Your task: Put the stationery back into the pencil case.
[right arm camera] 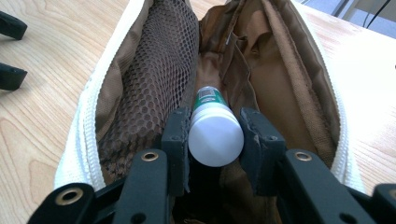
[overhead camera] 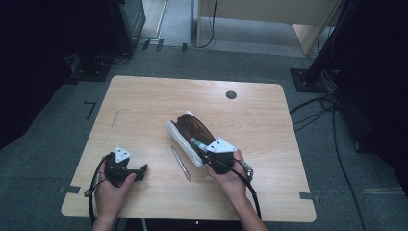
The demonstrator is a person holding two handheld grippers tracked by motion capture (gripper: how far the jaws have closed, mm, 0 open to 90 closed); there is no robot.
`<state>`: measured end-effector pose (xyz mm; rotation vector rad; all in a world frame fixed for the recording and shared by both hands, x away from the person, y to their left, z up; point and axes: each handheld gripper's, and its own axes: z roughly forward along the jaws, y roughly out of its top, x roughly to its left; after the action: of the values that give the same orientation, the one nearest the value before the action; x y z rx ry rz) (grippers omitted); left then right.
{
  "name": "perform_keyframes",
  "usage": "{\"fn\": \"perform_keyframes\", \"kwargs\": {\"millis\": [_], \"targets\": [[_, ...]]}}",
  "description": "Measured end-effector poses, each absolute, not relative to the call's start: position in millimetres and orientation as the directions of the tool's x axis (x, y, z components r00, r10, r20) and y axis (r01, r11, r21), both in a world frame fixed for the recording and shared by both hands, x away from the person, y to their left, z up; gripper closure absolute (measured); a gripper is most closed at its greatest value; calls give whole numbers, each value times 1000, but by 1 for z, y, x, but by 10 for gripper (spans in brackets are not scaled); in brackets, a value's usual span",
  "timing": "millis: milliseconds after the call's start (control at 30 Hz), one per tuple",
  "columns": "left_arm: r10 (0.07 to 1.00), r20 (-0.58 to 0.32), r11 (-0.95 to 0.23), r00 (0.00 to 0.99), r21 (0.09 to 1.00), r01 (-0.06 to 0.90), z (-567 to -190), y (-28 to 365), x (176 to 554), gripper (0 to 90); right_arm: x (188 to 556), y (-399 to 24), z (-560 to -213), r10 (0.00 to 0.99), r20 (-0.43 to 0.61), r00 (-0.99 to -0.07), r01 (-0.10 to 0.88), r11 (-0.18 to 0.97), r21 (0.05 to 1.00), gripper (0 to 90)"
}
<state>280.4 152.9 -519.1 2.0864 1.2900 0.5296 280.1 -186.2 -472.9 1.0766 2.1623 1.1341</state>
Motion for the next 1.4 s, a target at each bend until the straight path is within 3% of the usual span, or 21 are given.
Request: {"fn": "perform_keyframes", "kwargs": {"millis": [167, 433, 900, 1400], "targets": [[897, 14, -330, 442, 687, 648, -519, 153, 280, 23, 279, -188, -472, 810, -32, -585, 426, 341, 838, 616], [897, 14, -331, 443, 686, 648, -519, 153, 280, 22, 274, -198, -462, 819, -14, -574, 403, 297, 866, 644], [896, 14, -331, 443, 686, 648, -519, 153, 280, 23, 234, -205, -424, 806, 25, -591, 325, 210, 922, 669], [896, 11, -329, 444, 688, 647, -519, 153, 281, 23, 210, -175, -433, 757, 38, -652, 326, 234, 916, 678]]}}
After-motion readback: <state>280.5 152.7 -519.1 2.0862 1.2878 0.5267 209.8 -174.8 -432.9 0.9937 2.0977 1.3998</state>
